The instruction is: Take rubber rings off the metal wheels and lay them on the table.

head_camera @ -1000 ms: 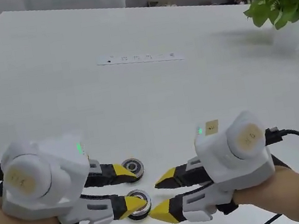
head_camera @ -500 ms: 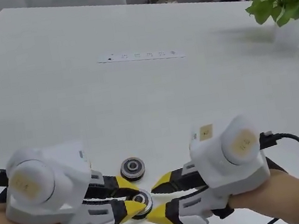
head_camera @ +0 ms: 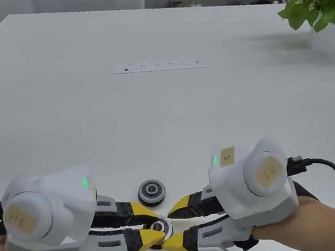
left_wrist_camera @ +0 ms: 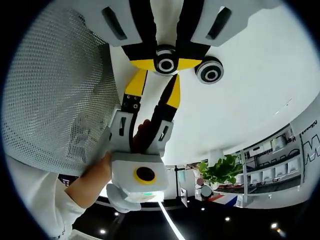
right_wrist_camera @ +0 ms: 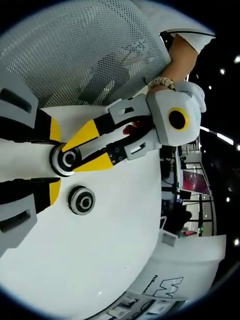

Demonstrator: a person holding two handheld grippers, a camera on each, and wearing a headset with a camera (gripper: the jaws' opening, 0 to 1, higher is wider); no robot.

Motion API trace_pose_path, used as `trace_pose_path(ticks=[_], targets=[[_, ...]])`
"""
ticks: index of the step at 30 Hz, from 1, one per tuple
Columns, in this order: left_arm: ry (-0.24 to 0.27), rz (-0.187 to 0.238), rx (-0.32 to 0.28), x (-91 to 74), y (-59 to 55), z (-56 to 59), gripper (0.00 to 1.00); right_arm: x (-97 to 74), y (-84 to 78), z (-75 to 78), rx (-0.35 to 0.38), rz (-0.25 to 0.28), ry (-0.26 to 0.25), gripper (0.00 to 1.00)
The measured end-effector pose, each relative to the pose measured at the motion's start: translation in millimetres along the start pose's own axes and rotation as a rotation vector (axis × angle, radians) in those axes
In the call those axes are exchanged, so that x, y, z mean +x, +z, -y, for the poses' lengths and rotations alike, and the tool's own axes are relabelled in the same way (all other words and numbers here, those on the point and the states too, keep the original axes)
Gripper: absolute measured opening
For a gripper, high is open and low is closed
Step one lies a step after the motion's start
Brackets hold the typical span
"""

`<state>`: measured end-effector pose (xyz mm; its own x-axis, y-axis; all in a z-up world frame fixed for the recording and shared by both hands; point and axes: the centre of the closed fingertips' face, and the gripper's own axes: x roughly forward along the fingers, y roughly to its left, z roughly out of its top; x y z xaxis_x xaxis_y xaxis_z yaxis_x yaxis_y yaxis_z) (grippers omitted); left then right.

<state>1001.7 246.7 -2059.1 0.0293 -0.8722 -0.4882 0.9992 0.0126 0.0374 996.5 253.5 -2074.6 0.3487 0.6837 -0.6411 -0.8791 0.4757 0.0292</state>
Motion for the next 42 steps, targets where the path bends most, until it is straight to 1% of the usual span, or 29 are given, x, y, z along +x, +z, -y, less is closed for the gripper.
trace_pose_path(ticks=[3,4,7,13,15,16,18,19,21,24,27,31,34,35,36,37,38,41,42], targets=[[0.002,0.006,0.005,0.3,0.2,-0.2,0.08,0.7,0.5,-0.4,-0.007,-0.001,0.002,0.22],[0.004,0.011,0.006,0.4,0.2,-0.4,0.08,0.8,0.6,-1.9,-0.011,-0.002,0.012,0.21],[0.004,0.026,0.005,0.8,0.1,-0.9,0.08,0.6,0.3,-0.8,-0.031,-0.009,0.009,0.20],[0.005,0.032,0.003,1.0,-0.1,-0.8,0.08,-0.2,-0.7,-1.2,-0.056,-0.018,0.014,0.19],[0.005,0.034,0.002,0.9,-0.2,-0.8,0.08,-0.7,-1.7,-1.1,-0.077,-0.025,0.015,0.19],[0.005,0.037,0.002,0.7,-0.3,-0.6,0.08,-0.9,-2.3,-1.1,-0.078,-0.027,0.015,0.18],[0.005,0.039,0.000,0.7,-0.5,-0.7,0.08,-2.3,-7.1,1.3,-0.091,-0.052,0.006,0.14],[0.006,0.040,0.000,0.8,-0.6,-0.9,0.08,-2.6,-7.1,2.6,-0.099,-0.052,0.002,0.12],[0.007,0.040,-0.001,0.6,-0.5,-0.9,0.08,-2.5,-7.6,2.1,-0.086,-0.050,0.009,0.10],[0.010,0.041,-0.002,0.4,-0.6,-1.4,0.08,-3.0,-8.5,3.5,-0.091,-0.058,0.002,0.06],[0.011,0.043,-0.003,0.2,-0.6,-1.8,0.08,-4.0,-8.8,5.3,-0.087,-0.058,-0.005,0.00],[0.013,0.043,-0.003,0.0,-0.4,-1.6,0.08,-3.7,-8.6,7.0,-0.073,-0.068,-0.019,0.00],[0.014,0.043,-0.004,-0.1,-0.2,-1.5,0.08,-3.9,-9.1,9.6,-0.025,-0.079,-0.033,0.00],[0.015,0.043,-0.004,-0.1,-0.1,-1.5,0.08,-4.3,-9.2,9.6,0.009,-0.079,-0.030,0.00],[0.015,0.043,-0.005,-0.1,-0.2,-1.5,0.08,-4.8,-8.7,10.9,0.024,-0.076,-0.034,0.00],[0.016,0.044,-0.005,0.0,-0.1,-1.6,0.08,-5.9,-9.2,11.2,0.070,-0.075,-0.036,0.00],[0.017,0.043,-0.005,0.0,0.0,-1.6,0.08,-6.3,-8.5,12.2,0.088,-0.069,-0.036,0.00],[0.018,0.043,-0.004,0.0,0.1,-1.5,0.08,-8.8,-8.4,13.4,0.185,-0.062,-0.031,0.00],[0.019,0.044,-0.003,0.0,0.2,-1.5,0.08,-9.1,-6.9,14.9,0.200,-0.052,-0.032,0.00]])
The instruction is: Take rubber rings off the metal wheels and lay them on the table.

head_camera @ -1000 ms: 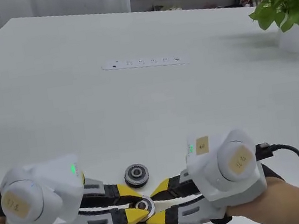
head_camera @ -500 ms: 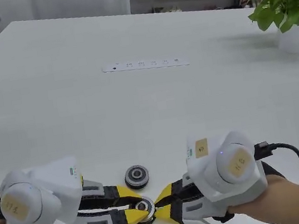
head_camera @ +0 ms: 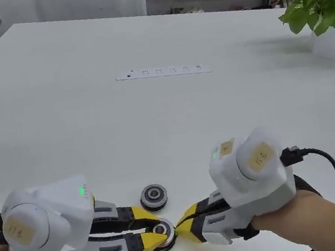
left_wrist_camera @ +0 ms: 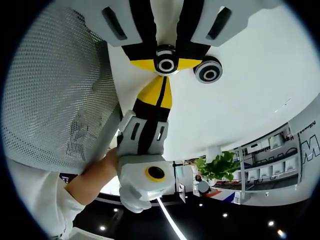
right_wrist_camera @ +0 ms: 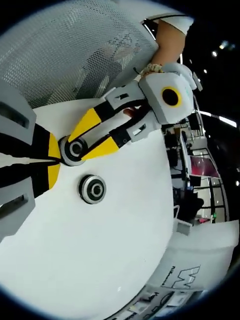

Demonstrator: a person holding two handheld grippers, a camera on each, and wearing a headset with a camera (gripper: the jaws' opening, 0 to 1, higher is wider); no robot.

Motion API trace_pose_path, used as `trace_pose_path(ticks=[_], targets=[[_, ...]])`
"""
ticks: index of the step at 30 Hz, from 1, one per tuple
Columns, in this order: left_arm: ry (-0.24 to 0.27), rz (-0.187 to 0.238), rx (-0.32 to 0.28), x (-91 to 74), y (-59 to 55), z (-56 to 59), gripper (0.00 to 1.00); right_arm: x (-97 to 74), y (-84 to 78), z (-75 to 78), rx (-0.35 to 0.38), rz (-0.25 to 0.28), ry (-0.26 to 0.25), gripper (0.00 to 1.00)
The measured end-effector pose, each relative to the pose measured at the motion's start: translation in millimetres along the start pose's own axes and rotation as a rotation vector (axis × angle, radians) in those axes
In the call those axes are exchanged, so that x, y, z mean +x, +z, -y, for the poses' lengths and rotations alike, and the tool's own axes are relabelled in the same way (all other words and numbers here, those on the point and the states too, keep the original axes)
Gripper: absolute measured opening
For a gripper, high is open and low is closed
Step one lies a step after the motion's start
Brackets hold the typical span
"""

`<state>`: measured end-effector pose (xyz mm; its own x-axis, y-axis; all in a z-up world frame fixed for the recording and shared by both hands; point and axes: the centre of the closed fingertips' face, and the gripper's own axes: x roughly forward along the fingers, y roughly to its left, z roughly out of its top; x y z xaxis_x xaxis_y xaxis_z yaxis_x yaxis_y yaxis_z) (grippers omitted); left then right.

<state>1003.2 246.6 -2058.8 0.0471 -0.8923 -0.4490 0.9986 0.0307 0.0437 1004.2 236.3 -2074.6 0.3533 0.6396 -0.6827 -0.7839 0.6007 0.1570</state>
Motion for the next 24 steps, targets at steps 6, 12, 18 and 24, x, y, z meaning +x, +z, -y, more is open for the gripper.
trace_pose_path(ticks=[6,12,18,24], targets=[[0.004,0.000,-0.001,-0.1,-0.1,-0.8,0.08,-4.0,5.5,3.0,0.212,0.056,0.028,0.00],[0.005,0.002,-0.002,0.3,-0.5,-1.2,0.08,-5.4,6.3,3.9,0.294,0.080,0.056,0.00],[0.001,-0.002,0.004,0.6,-0.5,-0.4,0.08,-5.5,7.9,1.0,0.393,0.090,0.088,0.00],[-0.001,-0.009,0.007,0.8,-0.7,-0.3,0.08,-6.5,10.2,-1.4,0.466,0.104,0.117,0.00]])
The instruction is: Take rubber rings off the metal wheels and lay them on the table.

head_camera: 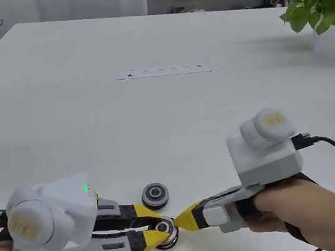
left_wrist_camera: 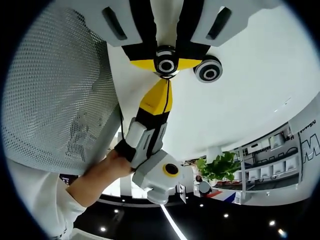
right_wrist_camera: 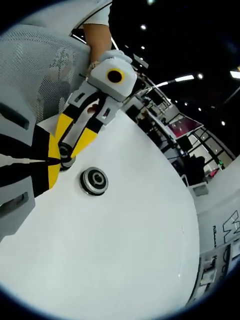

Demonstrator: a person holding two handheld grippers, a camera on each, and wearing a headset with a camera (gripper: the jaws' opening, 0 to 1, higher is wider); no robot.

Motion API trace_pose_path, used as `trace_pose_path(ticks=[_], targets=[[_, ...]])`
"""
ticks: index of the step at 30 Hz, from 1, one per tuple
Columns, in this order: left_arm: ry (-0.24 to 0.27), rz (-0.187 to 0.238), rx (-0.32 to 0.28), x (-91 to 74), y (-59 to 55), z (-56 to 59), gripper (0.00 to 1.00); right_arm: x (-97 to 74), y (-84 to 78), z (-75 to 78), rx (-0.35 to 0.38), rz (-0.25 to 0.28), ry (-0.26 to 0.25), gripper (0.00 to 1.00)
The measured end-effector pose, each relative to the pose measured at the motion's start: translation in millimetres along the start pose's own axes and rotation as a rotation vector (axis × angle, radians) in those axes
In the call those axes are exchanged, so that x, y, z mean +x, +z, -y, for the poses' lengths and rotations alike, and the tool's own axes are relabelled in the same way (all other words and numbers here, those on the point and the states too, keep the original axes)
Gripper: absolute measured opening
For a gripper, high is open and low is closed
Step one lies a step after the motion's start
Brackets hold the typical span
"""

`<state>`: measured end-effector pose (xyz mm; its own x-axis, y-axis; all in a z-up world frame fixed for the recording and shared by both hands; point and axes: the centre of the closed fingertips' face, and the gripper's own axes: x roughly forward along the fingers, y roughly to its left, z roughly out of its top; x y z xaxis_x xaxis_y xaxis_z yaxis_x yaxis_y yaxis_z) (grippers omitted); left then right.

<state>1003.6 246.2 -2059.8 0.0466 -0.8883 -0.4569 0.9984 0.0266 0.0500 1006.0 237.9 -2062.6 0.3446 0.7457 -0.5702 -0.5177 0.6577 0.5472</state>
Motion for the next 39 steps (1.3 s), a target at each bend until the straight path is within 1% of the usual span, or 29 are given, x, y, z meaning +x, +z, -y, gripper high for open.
trace_pose_path(ticks=[14,19,20,21,22,23,25,27,30,33,35,39], targets=[[-0.001,-0.002,0.003,0.4,0.3,0.4,0.08,1.5,1.8,-6.6,0.015,0.008,0.031,0.00],[-0.001,-0.001,0.002,0.4,0.3,0.5,0.08,2.2,3.0,-10.4,0.003,0.011,0.034,0.00],[-0.001,0.000,0.002,0.4,0.3,0.5,0.08,2.3,4.8,-11.3,0.004,0.020,0.039,0.00],[0.000,0.000,0.001,0.4,0.3,0.4,0.08,2.1,6.4,-15.3,0.013,0.027,0.062,0.00],[0.001,0.000,0.001,0.5,0.3,0.2,0.08,1.9,6.7,-14.3,0.009,0.028,0.053,0.00],[0.001,0.000,0.000,0.6,0.4,0.2,0.08,1.7,8.0,-16.3,-0.004,0.034,0.060,0.00],[0.004,0.001,-0.002,0.7,0.5,-0.1,0.08,0.8,15.1,-19.3,-0.026,0.053,0.054,0.00],[0.008,0.008,-0.007,0.5,0.5,-0.3,0.08,1.9,11.9,-16.1,-0.045,0.042,0.030,0.00],[0.011,0.011,-0.012,0.4,0.9,-0.2,0.08,1.8,9.4,-12.0,-0.031,0.032,0.016,0.00],[0.008,0.002,-0.033,0.9,1.1,-1.2,0.08,1.4,8.2,-8.5,-0.033,0.027,0.001,0.00],[0.006,-0.005,-0.037,1.1,1.7,-1.2,0.08,1.5,7.4,-7.6,-0.028,0.024,-0.006,0.00],[0.007,-0.025,-0.036,1.4,2.4,-0.5,0.09,1.4,7.2,-8.7,-0.017,0.025,0.002,0.00]])
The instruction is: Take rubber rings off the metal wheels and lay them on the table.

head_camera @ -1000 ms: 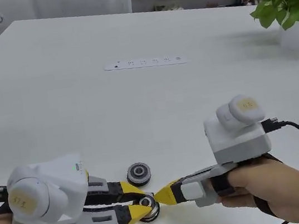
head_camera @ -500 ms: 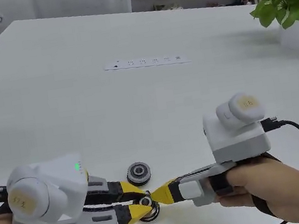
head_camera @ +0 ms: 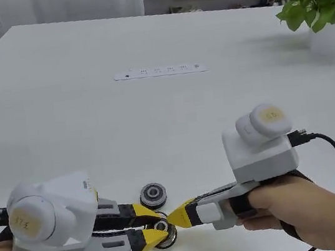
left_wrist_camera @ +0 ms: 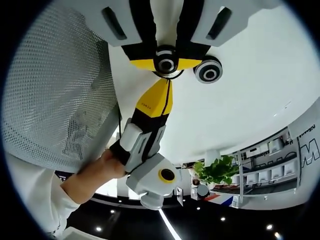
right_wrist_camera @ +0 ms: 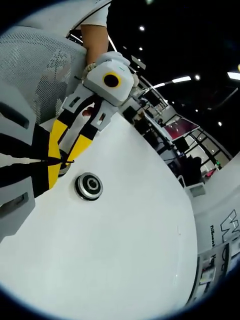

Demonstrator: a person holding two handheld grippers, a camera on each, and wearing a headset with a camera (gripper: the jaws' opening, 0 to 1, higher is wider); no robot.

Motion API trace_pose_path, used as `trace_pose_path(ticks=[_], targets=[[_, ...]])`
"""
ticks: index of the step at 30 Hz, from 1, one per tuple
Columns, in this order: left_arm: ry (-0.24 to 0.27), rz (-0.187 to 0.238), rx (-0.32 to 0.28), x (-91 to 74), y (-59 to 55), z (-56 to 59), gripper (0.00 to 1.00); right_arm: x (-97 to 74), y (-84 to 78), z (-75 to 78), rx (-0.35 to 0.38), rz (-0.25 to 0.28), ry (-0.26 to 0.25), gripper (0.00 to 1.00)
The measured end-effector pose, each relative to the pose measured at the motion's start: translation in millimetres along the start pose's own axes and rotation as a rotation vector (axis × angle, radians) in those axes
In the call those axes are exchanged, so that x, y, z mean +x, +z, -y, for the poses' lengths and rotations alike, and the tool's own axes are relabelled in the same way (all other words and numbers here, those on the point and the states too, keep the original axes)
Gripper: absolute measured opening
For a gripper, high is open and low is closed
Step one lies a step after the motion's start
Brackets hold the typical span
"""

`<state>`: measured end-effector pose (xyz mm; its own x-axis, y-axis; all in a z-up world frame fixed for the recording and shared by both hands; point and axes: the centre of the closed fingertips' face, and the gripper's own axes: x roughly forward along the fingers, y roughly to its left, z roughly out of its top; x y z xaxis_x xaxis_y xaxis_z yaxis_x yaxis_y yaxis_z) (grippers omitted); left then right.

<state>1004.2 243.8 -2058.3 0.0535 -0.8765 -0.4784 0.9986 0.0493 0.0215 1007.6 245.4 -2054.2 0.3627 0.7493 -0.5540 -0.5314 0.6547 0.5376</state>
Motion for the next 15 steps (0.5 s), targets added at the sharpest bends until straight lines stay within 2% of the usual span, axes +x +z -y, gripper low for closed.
trace_pose_path(ticks=[6,10,13,15], targets=[[-0.014,-0.020,0.008,-0.3,-0.2,1.7,0.10,-0.3,-0.5,2.3,-0.014,-0.005,-0.012,0.00],[-0.026,-0.015,0.004,-3.3,4.0,2.1,0.12,0.0,-1.3,3.0,-0.012,-0.008,-0.010,0.00],[-0.049,-0.020,0.001,-6.5,7.6,6.6,0.19,-1.9,1.0,4.3,-0.010,0.000,-0.016,0.00],[-0.052,-0.028,0.041,-9.5,10.8,7.4,0.24,-3.5,3.0,6.4,-0.004,0.010,-0.023,0.00]])
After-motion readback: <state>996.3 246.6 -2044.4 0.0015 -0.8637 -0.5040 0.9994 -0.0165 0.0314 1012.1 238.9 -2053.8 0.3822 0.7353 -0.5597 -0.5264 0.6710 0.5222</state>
